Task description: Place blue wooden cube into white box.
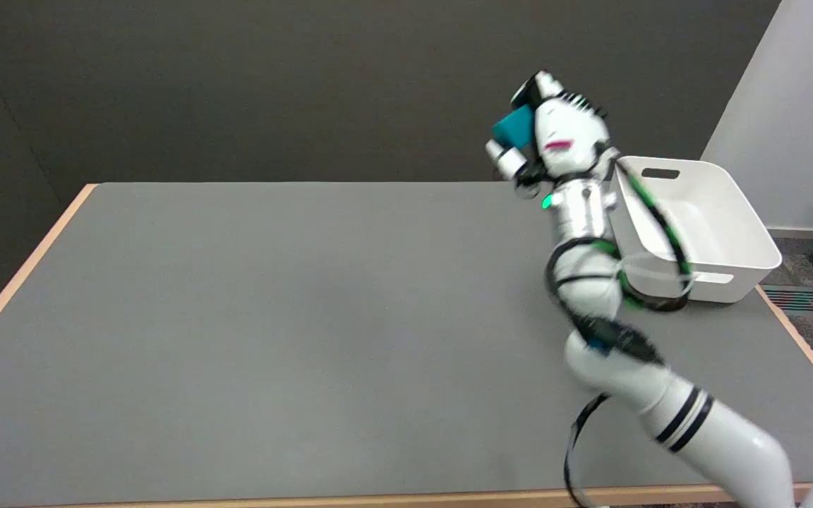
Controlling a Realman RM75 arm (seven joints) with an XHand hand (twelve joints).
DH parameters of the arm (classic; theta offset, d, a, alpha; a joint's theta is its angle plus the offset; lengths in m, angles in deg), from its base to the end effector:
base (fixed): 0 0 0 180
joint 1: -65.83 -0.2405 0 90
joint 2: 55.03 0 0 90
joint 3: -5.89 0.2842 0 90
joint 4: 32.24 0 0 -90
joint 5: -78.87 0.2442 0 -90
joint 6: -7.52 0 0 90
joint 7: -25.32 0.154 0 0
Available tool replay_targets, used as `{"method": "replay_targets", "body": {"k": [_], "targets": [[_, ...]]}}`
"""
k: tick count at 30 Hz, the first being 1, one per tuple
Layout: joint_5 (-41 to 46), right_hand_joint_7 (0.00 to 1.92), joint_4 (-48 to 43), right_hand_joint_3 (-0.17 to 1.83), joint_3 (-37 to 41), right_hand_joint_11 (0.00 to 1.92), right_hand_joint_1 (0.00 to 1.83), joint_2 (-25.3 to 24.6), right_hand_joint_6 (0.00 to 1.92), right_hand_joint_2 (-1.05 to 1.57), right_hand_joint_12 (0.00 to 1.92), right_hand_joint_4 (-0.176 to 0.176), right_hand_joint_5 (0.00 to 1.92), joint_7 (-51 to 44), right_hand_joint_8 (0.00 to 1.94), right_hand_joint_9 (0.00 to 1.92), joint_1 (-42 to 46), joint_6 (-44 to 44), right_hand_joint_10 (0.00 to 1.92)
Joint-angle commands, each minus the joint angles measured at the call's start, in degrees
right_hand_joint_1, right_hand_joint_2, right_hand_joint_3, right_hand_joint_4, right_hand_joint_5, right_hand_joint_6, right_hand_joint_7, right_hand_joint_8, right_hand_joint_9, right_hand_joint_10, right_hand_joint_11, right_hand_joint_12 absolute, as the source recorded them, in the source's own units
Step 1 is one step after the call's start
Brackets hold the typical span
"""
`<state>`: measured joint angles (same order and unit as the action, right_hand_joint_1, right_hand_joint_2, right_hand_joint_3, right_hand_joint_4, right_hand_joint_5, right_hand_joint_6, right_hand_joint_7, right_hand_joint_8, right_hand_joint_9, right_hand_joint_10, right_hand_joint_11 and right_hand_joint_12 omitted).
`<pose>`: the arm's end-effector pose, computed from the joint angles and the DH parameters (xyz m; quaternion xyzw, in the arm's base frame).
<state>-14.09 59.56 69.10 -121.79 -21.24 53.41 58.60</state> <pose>-0.1809 -0.4064 0.3031 0.5664 0.0462 0.2975 0.7672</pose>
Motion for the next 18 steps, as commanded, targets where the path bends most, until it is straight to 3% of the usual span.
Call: {"method": "replay_targets", "body": {"k": [1,10,18], "targets": [[7.55,0.55,-9.71,0.15,31.49,0.28,1.28,11.52,1.63,1.31,1.92,-0.169,0.34,0.55,1.72,0.62,-3.01,-24.26,1.92],[8.96,0.54,-26.82,0.14,35.85,0.25,1.28,18.66,1.63,1.31,1.92,-0.169,0.34,1.18,1.72,0.62,-3.84,-28.18,1.92],[3.52,0.53,-31.73,0.13,38.43,0.18,1.27,20.72,1.65,1.32,1.92,-0.16,0.34,10.55,1.73,0.62,0.05,-29.25,1.92]]}}
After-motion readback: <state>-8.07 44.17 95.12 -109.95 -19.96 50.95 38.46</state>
